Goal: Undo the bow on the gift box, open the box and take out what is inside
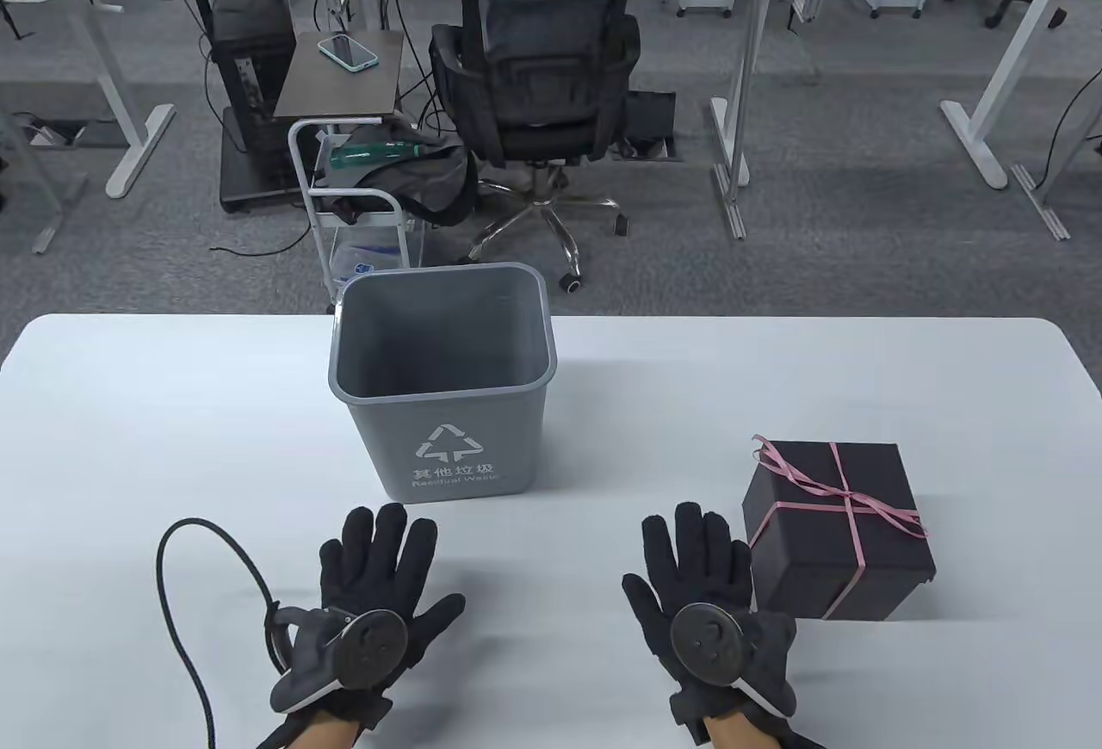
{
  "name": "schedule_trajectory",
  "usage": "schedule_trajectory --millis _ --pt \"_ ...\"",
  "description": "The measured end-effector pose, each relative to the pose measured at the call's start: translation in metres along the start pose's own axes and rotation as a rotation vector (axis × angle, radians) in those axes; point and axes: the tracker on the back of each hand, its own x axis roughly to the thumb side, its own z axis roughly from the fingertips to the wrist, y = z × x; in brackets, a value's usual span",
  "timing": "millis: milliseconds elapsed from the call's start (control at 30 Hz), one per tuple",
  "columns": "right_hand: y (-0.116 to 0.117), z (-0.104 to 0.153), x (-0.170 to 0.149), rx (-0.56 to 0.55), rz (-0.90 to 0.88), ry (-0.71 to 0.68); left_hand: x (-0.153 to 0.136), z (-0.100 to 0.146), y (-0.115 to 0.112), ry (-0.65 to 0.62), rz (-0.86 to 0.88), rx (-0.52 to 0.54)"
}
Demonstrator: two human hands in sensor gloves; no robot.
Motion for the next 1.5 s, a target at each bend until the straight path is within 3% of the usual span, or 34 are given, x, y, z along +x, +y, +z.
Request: schedule_trajectory --millis 400,733,867,933,1067,1333,1500 --pt "-0.003 0.002 0.006 -0.005 -0.010 -0.050 -0.001 -0.001 -0.002 0.013 -0.012 -0.012" --pt "-0.023 0.006 -0.001 -0.108 -0.063 -0.046 0.000 -0.003 -0.002 0.010 -0.001 -0.005" --pt "-0.053 0.014 -0.024 -0.228 -0.150 0.003 -0.001 -0.001 0.001 0.014 0.000 -0.001" --pt "-0.074 0.024 -0.050 -0.329 -0.206 0.092 -0.001 0.000 0.004 0.018 0.004 0.013" --pt "-0.093 0.041 -0.099 -0.440 -0.322 0.238 0.000 0.001 0.005 0.014 0.007 0.017" --pt "-0.079 0.052 -0.162 -0.415 -0.433 0.462 -0.001 0.001 0.005 0.018 0.016 0.010" --pt "-0.075 0.054 -0.171 -0.409 -0.466 0.487 -0.002 0.001 0.006 0.018 0.024 0.013"
